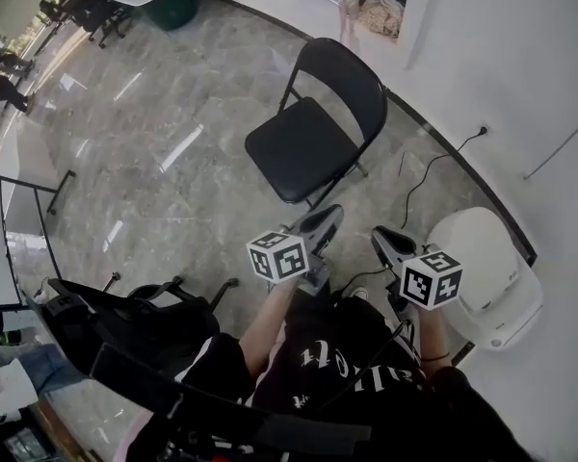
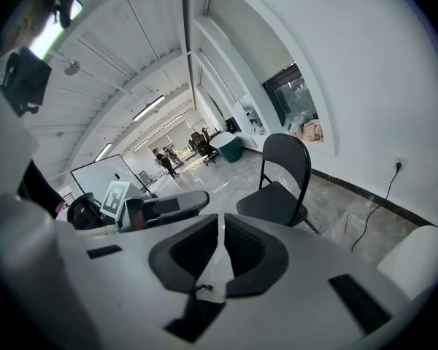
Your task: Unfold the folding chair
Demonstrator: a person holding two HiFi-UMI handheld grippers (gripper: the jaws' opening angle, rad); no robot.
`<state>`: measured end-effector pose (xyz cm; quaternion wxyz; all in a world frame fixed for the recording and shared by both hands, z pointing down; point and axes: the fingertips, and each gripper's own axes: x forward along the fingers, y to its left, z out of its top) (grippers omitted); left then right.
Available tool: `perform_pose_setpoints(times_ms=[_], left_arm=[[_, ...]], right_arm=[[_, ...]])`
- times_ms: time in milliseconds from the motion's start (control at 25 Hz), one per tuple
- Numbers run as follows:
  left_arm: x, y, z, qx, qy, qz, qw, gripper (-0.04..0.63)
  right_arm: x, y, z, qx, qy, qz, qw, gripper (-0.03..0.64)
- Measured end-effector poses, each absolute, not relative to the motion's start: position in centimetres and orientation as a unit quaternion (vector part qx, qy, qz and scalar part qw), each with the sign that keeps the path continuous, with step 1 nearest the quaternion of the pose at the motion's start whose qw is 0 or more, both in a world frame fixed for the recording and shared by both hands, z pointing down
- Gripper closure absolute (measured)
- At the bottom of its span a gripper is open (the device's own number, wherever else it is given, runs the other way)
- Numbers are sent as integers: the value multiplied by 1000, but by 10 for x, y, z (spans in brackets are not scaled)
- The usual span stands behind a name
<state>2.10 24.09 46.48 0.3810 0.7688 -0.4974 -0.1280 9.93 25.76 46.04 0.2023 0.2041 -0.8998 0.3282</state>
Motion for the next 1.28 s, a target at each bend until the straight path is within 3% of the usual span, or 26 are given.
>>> perform_pose_setpoints(times_ms=[200,440,800,1280], left_arm=[[70,289,466,752,-520,-114,390,592],[80,339,472,726,-555,-100,393,592],[96,318,447,748,-542,-119,364,592],[47,353,446,770,-526,-72,353,592]], right_arm=[[138,285,470,178,-901,345,194,578],[159,309,480,165,-899,363,180,578],[190,319,467,191,-902,351,162,578],[122,340,441,206,-909,322,167,580]])
